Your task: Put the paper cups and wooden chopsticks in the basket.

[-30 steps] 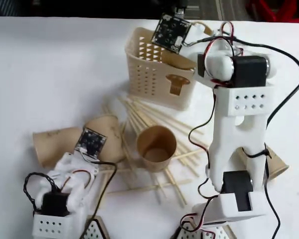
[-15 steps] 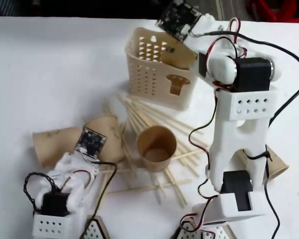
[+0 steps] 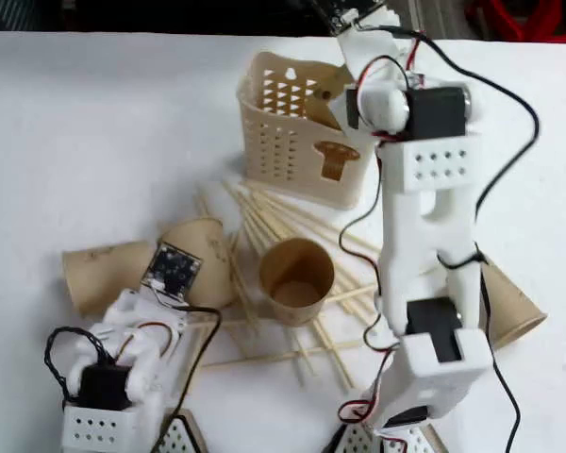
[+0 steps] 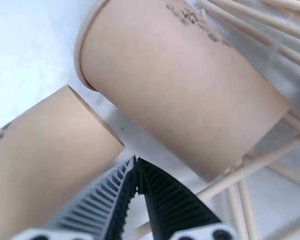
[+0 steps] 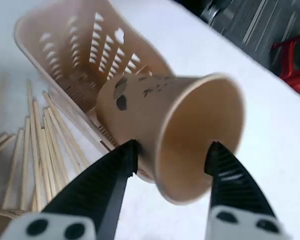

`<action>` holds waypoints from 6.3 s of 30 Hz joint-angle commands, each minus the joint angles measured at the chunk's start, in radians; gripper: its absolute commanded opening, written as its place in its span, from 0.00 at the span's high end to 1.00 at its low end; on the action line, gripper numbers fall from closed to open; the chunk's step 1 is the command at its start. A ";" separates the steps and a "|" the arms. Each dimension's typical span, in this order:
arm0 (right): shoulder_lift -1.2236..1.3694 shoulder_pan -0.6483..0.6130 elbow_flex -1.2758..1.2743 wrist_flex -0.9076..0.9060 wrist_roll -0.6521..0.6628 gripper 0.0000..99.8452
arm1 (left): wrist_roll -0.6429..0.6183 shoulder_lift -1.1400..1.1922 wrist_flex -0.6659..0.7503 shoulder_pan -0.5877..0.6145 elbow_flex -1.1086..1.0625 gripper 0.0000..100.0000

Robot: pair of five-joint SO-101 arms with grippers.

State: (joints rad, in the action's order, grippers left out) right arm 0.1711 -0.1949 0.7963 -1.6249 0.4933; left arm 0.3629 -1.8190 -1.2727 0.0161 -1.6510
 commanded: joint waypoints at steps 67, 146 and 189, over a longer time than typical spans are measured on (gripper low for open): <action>-0.765 0.835 -1.092 -0.087 0.006 0.79 | 0.008 -0.005 0.020 0.010 0.009 0.98; -0.766 0.760 -1.475 0.403 0.110 0.98 | 0.078 0.852 -0.137 0.608 0.919 0.70; -0.858 0.754 -1.447 0.400 0.109 0.98 | 0.339 1.264 0.160 0.484 0.713 0.98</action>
State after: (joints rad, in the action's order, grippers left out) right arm -0.5915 0.5631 -0.7073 -1.2183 0.5961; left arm 0.6974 -0.5562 -1.1331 0.5117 -0.9682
